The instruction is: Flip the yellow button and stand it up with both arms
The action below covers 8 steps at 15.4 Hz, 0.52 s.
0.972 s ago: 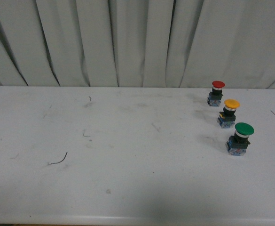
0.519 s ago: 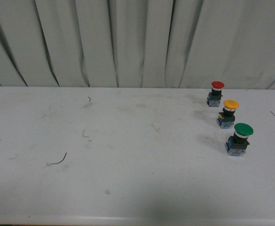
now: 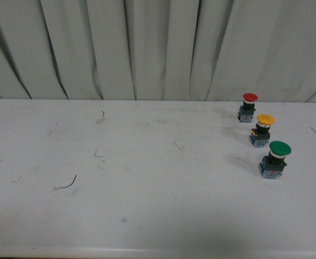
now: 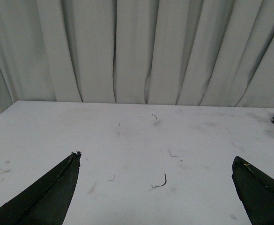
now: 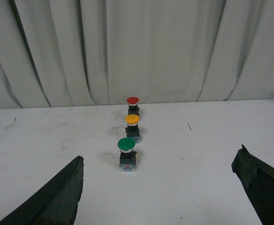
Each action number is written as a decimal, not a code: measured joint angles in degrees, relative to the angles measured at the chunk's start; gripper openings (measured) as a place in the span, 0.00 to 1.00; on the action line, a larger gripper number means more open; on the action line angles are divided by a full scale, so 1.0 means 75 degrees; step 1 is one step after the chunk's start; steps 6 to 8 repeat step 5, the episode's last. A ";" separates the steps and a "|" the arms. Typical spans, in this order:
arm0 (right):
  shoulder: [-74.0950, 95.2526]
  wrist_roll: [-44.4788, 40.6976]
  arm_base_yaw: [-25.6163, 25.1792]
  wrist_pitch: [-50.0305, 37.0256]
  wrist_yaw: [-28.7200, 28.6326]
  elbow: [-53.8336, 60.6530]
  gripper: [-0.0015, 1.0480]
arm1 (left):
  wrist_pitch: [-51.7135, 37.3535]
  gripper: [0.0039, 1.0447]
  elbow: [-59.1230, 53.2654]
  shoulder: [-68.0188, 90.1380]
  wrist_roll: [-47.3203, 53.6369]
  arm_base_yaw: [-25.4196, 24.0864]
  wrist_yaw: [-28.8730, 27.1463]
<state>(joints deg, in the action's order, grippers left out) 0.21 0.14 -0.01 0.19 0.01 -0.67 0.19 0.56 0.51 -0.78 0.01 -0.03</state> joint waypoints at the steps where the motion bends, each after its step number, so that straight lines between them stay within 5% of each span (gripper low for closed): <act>1: 0.0000 0.0000 0.0000 0.0000 0.0000 0.0000 0.94 | 0.0000 0.94 0.0000 0.0000 0.0000 0.0000 0.0000; 8: 0.0000 0.0000 0.0000 0.0000 0.0000 0.0000 0.94 | 0.0000 0.94 0.0000 0.0000 0.0000 0.0000 0.0000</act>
